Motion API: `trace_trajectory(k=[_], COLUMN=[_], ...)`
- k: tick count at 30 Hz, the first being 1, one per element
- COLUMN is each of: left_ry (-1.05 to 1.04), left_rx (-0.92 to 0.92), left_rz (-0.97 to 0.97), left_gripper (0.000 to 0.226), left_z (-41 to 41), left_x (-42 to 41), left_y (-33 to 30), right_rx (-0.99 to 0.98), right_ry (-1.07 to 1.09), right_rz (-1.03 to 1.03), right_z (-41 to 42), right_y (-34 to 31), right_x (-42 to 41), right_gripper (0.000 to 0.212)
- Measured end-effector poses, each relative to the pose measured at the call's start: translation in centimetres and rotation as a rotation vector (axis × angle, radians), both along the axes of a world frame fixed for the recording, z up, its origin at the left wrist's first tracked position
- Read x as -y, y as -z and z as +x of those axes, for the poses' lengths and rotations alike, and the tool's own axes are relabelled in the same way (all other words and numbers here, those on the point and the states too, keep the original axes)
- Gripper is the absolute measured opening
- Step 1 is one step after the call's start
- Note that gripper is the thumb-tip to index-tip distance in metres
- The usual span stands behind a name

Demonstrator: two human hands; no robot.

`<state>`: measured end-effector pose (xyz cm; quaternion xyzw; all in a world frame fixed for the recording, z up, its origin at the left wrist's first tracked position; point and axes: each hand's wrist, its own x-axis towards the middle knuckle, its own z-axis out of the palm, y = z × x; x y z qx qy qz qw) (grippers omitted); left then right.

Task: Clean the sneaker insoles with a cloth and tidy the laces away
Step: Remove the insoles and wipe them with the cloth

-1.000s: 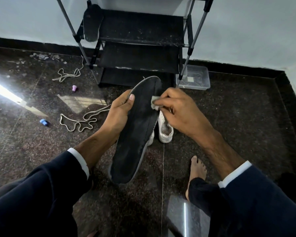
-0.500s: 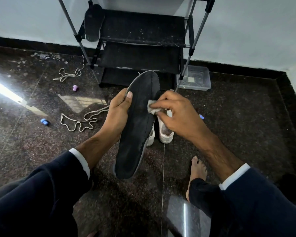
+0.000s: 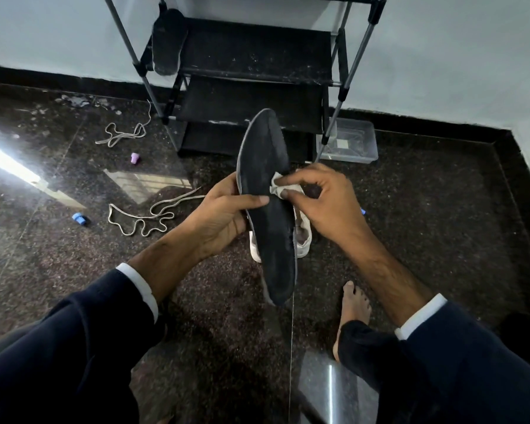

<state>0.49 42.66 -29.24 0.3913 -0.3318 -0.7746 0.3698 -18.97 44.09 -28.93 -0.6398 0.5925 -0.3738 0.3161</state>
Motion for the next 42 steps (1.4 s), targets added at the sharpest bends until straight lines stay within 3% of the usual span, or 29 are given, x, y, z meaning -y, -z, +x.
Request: trace_trajectory(k=[6,11,15,20,28,35,37,42], left_ry=[0.043,0.121,0.163,0.177,0.162,0.066,0.083,0.229], left_rx=[0.051,0.156,0.115,-0.117,-0.129,0.028,0.019,-0.146], left_rz=[-0.090,-0.137,-0.092,0.029,0.012,-0.084,-0.088,-0.026], left_gripper=[0.034,0.055,0.055,0.052,0.061,0.047,0.051,0.064], left_z=[-0.2,-0.6,-1.0,-0.6,-1.3,-0.6,-0.6,-1.2], left_x=[0.0,-0.5,-0.9,-1.1,-1.4,-0.9,-0.9,-1.8], left_y=[0.2,0.3,1.2,0.6,0.5,0.4,0.5,0.9], right_rx=[0.276,0.590,0.649,0.465,-0.250,-0.336,-0.361,-0.335], right_ry=[0.054,0.207,0.259,0.163,0.049,-0.371,-0.336,0.003], right_rz=[0.047,0.059,0.097,0.032,-0.276,-0.261,-0.311,-0.376], right_z=[0.0,0.0,0.0,-0.3,-1.4,0.2,-0.1,-2.0], right_y=[-0.4,-0.8,-1.0,-1.5,-1.6,-1.8,-1.9,-2.6], right_x=[0.2,0.6,0.4,0.6,0.5,-0.4,-0.3,0.5], right_gripper=[0.019,0.021,0.021,0.019,0.020,0.028,0.027,0.021])
